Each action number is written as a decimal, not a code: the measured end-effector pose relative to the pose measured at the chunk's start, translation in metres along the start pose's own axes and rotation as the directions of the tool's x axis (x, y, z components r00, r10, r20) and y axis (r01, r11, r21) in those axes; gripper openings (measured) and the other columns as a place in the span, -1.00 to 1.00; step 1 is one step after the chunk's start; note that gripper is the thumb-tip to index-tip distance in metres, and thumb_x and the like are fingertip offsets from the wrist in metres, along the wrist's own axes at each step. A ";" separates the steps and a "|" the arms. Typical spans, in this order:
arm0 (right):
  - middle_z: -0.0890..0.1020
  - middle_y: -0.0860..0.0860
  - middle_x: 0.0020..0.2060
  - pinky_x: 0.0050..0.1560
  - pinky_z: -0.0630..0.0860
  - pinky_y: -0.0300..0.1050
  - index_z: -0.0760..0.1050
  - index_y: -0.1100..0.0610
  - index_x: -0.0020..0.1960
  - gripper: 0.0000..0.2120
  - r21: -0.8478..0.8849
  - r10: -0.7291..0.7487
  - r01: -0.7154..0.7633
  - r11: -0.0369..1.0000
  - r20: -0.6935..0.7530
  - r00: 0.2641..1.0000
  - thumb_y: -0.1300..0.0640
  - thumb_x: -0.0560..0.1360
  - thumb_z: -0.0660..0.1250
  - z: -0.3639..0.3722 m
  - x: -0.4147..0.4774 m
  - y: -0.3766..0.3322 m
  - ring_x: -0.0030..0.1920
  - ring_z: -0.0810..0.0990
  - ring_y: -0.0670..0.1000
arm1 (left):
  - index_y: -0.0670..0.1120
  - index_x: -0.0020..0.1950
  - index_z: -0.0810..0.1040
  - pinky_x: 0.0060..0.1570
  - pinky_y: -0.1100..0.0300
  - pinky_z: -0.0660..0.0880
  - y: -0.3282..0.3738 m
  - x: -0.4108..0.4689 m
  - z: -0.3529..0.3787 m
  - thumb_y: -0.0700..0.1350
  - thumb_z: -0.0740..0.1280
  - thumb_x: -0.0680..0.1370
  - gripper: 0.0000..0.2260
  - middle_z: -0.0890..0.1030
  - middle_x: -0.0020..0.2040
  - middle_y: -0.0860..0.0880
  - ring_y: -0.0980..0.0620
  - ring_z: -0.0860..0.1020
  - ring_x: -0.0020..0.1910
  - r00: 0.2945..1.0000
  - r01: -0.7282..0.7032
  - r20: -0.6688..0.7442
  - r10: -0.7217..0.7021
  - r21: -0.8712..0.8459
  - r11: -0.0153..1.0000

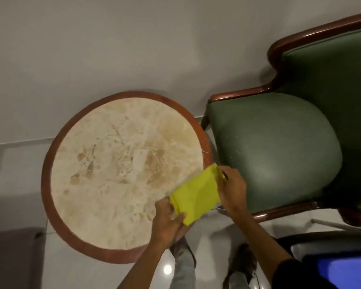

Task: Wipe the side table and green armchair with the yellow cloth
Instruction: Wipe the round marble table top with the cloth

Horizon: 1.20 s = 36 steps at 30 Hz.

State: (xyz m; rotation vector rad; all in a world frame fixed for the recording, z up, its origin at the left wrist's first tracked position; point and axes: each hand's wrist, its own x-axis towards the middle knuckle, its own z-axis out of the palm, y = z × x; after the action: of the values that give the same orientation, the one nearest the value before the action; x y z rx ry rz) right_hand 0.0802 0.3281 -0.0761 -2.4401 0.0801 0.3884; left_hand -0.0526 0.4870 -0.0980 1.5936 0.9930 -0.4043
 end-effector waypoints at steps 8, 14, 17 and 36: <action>0.05 0.27 0.56 0.51 0.06 0.29 -0.03 0.28 0.56 -0.14 -0.209 0.256 -0.288 0.934 -0.168 0.952 -0.32 0.54 0.08 0.144 -0.002 -0.039 0.57 -0.01 0.22 | -0.11 0.47 0.36 0.45 -0.28 0.23 0.027 0.129 -0.071 0.11 0.08 0.59 -0.49 0.30 0.54 -0.27 -0.28 0.27 0.52 0.737 -0.306 -0.033 0.675 0.874 0.377; -0.04 0.19 0.58 0.55 -0.07 0.25 -0.12 0.21 0.57 -0.28 -0.376 -0.040 -0.005 0.927 -0.111 0.993 -0.23 0.61 -0.08 0.132 0.098 -0.040 0.58 -0.12 0.15 | -0.02 0.60 0.14 0.53 -0.25 0.07 0.001 0.177 -0.079 0.22 0.03 0.63 -0.42 0.15 0.62 -0.20 -0.19 0.15 0.60 0.716 -0.200 -0.048 0.697 0.942 0.271; -0.09 0.15 0.59 0.56 -0.15 0.22 -0.14 0.17 0.58 -0.36 -0.448 -0.164 0.162 0.879 0.036 0.986 -0.17 0.63 -0.13 0.132 0.148 -0.069 0.58 -0.17 0.13 | -0.07 0.57 0.23 0.52 -0.21 0.17 0.001 0.180 -0.078 0.19 0.10 0.64 -0.44 0.23 0.59 -0.17 -0.15 0.22 0.58 0.641 -0.202 -0.090 0.762 0.938 0.281; 0.23 0.11 0.54 0.51 0.18 0.18 0.19 0.16 0.53 -0.43 -0.424 -0.562 0.594 0.684 0.212 0.799 -0.04 0.58 0.10 0.115 0.052 0.012 0.56 0.14 0.08 | 0.03 0.61 0.03 0.56 -0.22 0.02 0.006 0.173 -0.076 0.27 -0.07 0.62 -0.40 0.07 0.63 -0.17 -0.18 0.04 0.61 0.777 -0.085 -0.256 0.575 0.862 0.500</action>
State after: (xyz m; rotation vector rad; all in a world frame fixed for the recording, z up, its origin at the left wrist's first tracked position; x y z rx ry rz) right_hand 0.0987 0.3927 -0.1841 -2.7405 -0.9111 0.2044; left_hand 0.0339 0.6231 -0.1970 2.8492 0.8570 -0.1195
